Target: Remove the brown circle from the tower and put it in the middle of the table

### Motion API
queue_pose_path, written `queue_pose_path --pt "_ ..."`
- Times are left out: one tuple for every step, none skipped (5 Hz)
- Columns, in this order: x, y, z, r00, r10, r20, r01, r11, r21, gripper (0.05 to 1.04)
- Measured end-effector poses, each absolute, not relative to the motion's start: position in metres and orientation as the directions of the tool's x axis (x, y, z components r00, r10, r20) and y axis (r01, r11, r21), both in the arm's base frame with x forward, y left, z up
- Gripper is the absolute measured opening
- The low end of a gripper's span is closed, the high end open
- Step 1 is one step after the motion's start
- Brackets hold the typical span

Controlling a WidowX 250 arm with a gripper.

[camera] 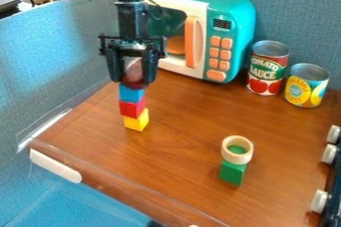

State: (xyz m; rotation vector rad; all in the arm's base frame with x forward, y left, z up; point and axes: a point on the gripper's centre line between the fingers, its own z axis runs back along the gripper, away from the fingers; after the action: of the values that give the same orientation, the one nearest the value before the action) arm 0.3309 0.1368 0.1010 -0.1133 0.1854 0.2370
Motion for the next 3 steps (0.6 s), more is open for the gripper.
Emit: queue_pose_path --pt "0.335 0.134 0.105 0.959 0.214 -0.184 -0.23 0.971 -0.069 0.777" --pt "0.347 0.124 0.114 0.969 0.19 -0.156 -0.198 0.979 -0.04 0.777" --pt "0.36 0.103 0.12 0.982 0.137 -0.132 -0.142 0.989 -0.03 0.777"
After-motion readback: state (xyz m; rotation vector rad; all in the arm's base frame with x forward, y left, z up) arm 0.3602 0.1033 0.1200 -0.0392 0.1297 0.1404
